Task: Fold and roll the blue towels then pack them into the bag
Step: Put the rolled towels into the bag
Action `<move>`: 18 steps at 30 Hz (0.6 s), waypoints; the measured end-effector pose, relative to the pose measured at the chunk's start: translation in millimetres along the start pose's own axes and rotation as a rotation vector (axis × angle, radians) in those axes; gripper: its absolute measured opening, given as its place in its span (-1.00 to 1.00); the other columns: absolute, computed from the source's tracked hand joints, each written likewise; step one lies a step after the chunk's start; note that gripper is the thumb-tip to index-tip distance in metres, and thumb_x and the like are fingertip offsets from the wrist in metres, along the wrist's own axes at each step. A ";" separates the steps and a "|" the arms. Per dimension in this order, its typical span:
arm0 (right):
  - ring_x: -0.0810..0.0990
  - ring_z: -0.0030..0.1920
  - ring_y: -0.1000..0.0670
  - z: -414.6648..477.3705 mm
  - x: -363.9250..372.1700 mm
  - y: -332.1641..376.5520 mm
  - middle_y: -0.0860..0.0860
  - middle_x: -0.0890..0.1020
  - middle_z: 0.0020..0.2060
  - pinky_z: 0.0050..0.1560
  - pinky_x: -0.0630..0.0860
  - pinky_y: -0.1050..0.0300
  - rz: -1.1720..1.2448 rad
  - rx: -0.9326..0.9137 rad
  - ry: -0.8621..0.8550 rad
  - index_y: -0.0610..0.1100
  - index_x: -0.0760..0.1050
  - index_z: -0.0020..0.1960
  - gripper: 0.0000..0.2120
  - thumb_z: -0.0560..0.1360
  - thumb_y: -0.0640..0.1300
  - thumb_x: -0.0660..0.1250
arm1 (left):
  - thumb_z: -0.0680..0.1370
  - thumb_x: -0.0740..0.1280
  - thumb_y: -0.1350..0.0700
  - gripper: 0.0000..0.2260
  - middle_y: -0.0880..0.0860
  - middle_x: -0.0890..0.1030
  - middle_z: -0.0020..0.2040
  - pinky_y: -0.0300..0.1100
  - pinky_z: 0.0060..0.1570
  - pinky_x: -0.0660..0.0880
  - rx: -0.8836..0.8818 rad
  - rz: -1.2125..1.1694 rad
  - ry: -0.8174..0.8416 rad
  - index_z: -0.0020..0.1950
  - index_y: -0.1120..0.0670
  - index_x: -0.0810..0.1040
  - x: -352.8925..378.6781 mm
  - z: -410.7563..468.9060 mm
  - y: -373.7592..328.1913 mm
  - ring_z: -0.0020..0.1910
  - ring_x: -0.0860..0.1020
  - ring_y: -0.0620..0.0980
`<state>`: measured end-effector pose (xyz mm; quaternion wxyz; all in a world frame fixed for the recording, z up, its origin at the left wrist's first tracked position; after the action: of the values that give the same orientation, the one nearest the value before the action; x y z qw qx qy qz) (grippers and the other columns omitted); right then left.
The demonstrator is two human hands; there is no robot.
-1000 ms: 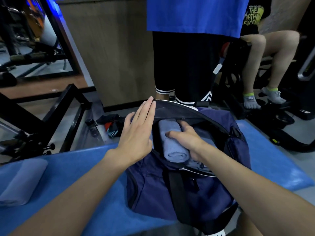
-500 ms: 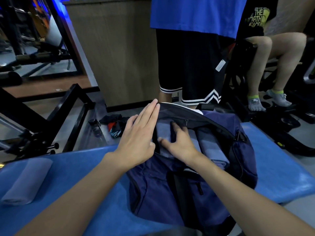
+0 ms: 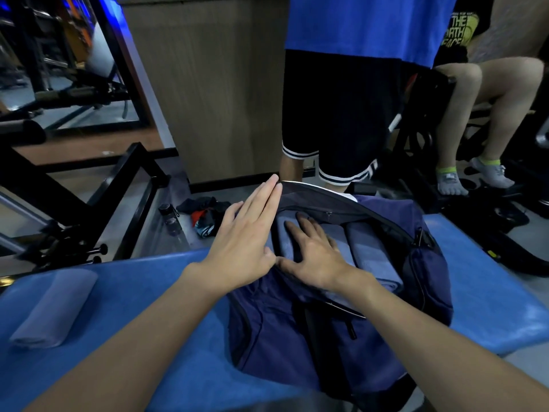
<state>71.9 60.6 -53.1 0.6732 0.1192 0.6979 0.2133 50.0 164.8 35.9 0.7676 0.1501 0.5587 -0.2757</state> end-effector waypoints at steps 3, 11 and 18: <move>-0.21 0.56 0.02 -4.9 -4.9 0.7 0.06 -0.12 0.58 0.51 -0.10 -0.15 0.005 -0.001 -0.018 0.08 -0.05 0.58 -0.16 0.47 0.37 0.20 | 0.43 0.43 0.08 -0.01 -0.14 -0.32 0.60 -0.13 0.47 -0.02 0.013 0.013 0.014 0.63 0.04 -0.21 3.4 -1.2 2.2 0.59 -0.06 -0.11; -0.16 0.56 0.07 -28.3 -21.5 16.7 0.09 -0.02 0.58 0.50 -0.05 -0.15 -0.030 -0.061 -0.080 0.09 0.06 0.56 -0.23 0.48 0.34 0.23 | 0.46 0.47 -0.09 0.00 -0.15 -0.30 0.60 -0.10 0.50 0.02 0.010 -0.036 0.010 0.63 0.01 -0.20 5.7 -9.7 12.1 0.59 -0.11 -0.14; 0.36 0.24 0.02 -47.5 -43.4 89.2 0.11 0.50 0.17 0.20 0.23 0.10 -0.026 -0.268 -0.340 0.01 0.46 0.30 -0.61 0.51 0.10 0.29 | 0.54 0.40 -0.04 -0.21 -0.14 -0.12 0.63 -0.08 0.51 0.04 -0.101 -0.198 -0.032 0.64 -0.02 0.02 -1.6 -48.9 54.0 0.58 -0.01 -0.13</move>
<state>17.0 113.0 26.5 0.7937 0.0538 0.5414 0.2722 43.7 234.9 17.0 0.7520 0.0508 0.5717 -0.3241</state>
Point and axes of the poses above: each hand's wrist, its own z-axis towards the middle knuckle, its own x-axis out of the palm, y = z × x, the point moved 10 cm from there along z, towards the middle knuckle
